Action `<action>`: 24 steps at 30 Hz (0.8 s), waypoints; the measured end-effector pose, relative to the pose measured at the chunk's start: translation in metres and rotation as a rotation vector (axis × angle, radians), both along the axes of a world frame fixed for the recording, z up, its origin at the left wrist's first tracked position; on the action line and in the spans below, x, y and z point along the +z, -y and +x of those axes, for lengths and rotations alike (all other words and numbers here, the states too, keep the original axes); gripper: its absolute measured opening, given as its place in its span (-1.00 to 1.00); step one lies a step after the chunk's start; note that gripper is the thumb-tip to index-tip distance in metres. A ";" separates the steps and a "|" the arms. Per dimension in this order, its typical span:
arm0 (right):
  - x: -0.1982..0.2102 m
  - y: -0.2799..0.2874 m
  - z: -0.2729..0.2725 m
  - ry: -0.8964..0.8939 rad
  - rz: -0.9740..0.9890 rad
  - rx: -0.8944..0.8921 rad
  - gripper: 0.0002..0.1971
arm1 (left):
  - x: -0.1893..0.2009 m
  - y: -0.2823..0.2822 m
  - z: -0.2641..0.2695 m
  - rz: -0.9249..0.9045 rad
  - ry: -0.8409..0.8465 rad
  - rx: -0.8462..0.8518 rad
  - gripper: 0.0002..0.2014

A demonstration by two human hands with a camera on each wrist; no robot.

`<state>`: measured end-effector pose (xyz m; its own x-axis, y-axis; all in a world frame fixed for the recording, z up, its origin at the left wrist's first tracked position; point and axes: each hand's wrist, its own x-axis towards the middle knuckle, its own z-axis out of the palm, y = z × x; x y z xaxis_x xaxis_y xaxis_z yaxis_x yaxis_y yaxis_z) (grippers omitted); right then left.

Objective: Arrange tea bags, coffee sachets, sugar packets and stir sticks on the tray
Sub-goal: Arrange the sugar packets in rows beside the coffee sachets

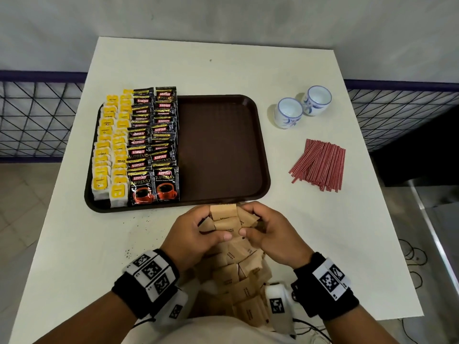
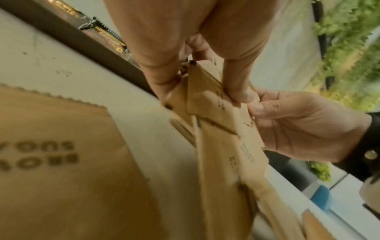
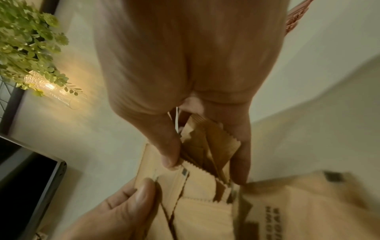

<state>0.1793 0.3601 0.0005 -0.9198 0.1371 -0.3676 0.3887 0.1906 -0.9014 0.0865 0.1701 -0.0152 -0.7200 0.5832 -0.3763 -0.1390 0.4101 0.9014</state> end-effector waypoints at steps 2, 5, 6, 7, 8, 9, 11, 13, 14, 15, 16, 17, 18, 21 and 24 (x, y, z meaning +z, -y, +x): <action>0.003 0.000 -0.005 -0.017 -0.016 -0.005 -0.60 | 0.004 -0.003 -0.005 0.066 0.047 0.064 -0.64; 0.009 0.005 -0.017 -0.064 -0.044 -0.026 -0.51 | 0.011 -0.013 -0.013 0.169 0.110 0.166 -0.71; 0.012 0.008 -0.022 -0.081 -0.070 -0.032 -0.47 | 0.012 -0.017 -0.015 0.203 0.134 0.194 -0.70; 0.013 0.011 -0.027 -0.093 -0.092 -0.035 -0.42 | 0.013 -0.020 -0.017 0.231 0.154 0.218 -0.71; 0.013 0.014 -0.031 -0.100 -0.104 -0.035 -0.40 | 0.013 -0.024 -0.018 0.248 0.168 0.240 -0.73; 0.013 0.016 -0.036 -0.105 -0.106 -0.037 -0.38 | 0.013 -0.027 -0.020 0.255 0.170 0.258 -0.77; 0.011 0.019 -0.044 -0.106 -0.097 -0.050 -0.40 | 0.012 -0.033 -0.022 0.257 0.166 0.284 -0.83; 0.010 0.019 -0.050 -0.101 -0.087 -0.063 -0.42 | 0.012 -0.036 -0.024 0.254 0.171 0.292 -0.84; 0.010 0.019 -0.052 -0.095 -0.087 -0.067 -0.43 | 0.012 -0.036 -0.025 0.253 0.182 0.290 -0.83; 0.010 0.018 -0.054 -0.088 -0.086 -0.067 -0.44 | 0.013 -0.035 -0.026 0.254 0.200 0.286 -0.82; 0.010 0.017 -0.055 -0.083 -0.084 -0.064 -0.45 | 0.013 -0.035 -0.027 0.259 0.225 0.284 -0.79; 0.010 0.015 -0.057 -0.081 -0.086 -0.060 -0.46 | 0.014 -0.034 -0.029 0.272 0.253 0.283 -0.75; 0.011 0.013 -0.058 -0.080 -0.100 -0.057 -0.46 | 0.015 -0.033 -0.030 0.291 0.289 0.283 -0.70; 0.011 0.008 -0.062 -0.076 -0.181 -0.089 -0.48 | 0.016 -0.030 -0.036 0.399 0.479 0.323 -0.54; 0.010 0.009 -0.066 -0.075 -0.278 -0.165 -0.52 | 0.018 -0.028 -0.039 0.461 0.688 0.333 -0.47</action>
